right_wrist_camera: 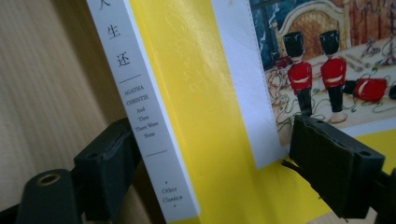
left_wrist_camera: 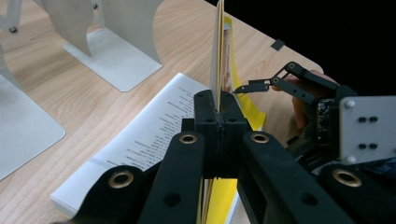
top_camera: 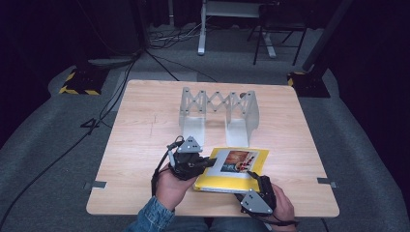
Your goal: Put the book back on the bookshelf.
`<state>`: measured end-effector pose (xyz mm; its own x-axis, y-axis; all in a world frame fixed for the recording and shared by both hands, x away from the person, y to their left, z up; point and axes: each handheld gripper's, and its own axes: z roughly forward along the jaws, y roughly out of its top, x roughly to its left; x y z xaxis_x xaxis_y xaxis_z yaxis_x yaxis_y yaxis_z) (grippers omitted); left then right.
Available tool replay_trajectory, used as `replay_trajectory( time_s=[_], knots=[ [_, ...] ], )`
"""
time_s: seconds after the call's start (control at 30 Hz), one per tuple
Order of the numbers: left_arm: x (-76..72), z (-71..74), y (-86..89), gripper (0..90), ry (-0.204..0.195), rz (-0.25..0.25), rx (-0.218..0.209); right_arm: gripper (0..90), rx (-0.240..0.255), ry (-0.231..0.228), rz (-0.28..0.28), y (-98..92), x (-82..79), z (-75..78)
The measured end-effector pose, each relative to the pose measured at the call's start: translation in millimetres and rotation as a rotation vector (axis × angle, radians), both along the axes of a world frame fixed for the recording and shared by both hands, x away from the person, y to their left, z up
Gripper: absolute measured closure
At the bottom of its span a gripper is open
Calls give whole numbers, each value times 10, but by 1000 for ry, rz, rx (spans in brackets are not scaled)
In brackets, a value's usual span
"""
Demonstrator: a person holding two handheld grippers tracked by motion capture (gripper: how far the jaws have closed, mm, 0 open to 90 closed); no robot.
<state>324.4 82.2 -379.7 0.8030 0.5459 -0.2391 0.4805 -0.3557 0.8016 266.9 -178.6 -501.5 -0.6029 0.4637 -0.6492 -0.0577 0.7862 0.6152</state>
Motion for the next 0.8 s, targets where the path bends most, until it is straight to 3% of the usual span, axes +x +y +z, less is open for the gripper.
replay_trajectory(
  time_s=[0.03,0.07,0.17,0.23,0.47,0.8],
  knots=[
    [0,0,0,894,0,0,0,168,0,0,0,0,0,0],
    [7,-7,4,894,-6,-7,2,168,-42,-40,-12,50,7,-27],
    [9,-13,2,894,1,-10,-2,171,-80,-78,-28,98,17,-46],
    [13,-23,4,894,5,-15,-5,178,-133,-120,-47,142,47,-55],
    [12,-75,-29,893,16,-24,8,267,-190,-132,-41,202,86,-113],
    [24,-102,-71,893,25,-36,25,539,-288,-146,-36,232,125,-165]
  ],
)
